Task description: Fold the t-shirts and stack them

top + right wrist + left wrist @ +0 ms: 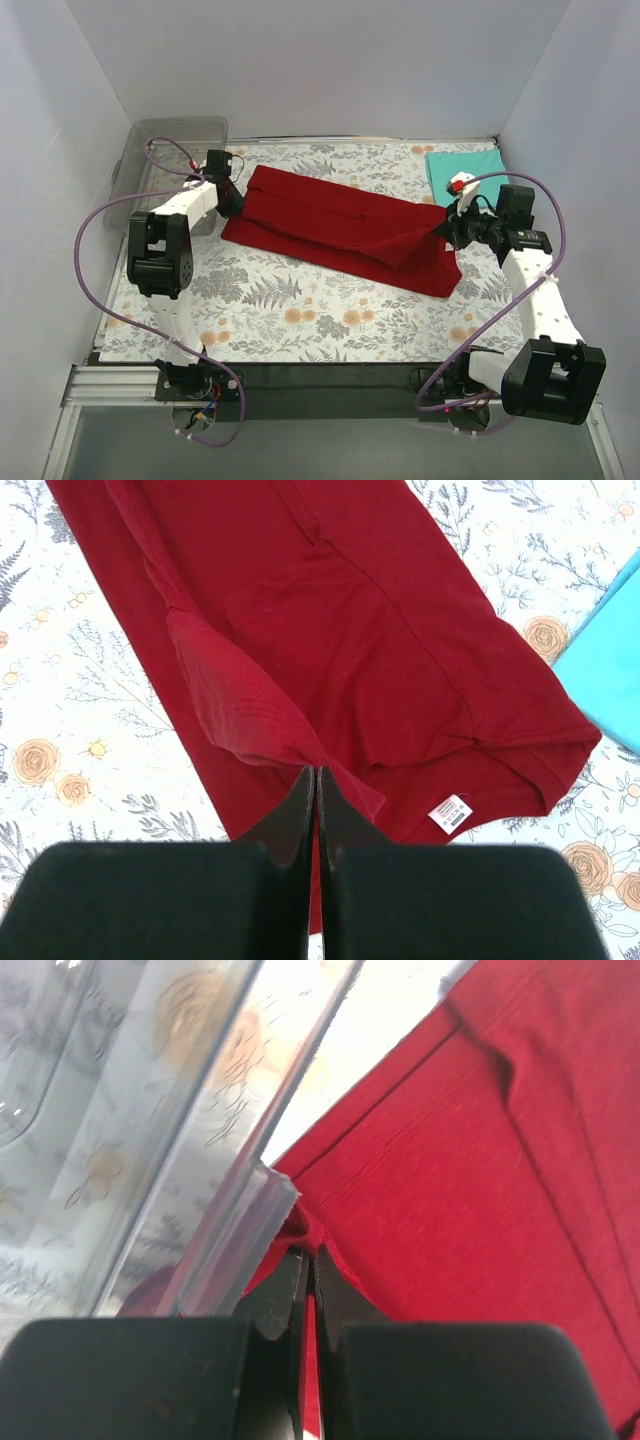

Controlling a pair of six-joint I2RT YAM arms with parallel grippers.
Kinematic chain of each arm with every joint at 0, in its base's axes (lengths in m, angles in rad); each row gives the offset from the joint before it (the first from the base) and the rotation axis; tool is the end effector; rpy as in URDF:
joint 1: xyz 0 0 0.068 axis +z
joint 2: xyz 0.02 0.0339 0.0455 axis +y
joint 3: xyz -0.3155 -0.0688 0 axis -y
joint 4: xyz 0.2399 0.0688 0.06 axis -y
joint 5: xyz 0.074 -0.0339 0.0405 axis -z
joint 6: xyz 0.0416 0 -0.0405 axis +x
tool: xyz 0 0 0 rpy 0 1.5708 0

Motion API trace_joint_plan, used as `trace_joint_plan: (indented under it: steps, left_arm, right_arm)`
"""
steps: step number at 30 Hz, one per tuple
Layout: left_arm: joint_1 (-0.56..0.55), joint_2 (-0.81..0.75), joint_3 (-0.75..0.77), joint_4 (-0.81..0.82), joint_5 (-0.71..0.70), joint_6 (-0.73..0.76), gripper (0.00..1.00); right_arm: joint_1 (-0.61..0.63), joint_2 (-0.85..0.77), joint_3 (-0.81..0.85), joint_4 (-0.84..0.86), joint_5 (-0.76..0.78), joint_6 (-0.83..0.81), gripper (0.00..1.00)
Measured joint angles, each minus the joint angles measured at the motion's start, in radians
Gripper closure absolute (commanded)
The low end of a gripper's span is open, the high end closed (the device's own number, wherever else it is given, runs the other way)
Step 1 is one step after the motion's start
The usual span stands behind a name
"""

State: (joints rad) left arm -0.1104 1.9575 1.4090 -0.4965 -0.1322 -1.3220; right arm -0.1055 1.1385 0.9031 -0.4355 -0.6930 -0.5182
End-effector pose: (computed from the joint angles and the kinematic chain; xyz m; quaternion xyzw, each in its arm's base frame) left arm 0.4308 -0.0422 0.2321 -0.5628 0.7823 -0.1221 0.2375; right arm 0.2197 0.0035 0.3365 -0.3181 0.7987 0.1655 0.4832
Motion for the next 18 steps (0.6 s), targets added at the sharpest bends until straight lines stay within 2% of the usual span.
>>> trace_joint_plan:
  steps: [18]
  left_arm:
    - [-0.005, 0.089, 0.122, -0.023, 0.019, 0.010, 1.00]
  right_arm:
    - [0.000, 0.056, 0.000, 0.067, 0.078, 0.046, 0.99]
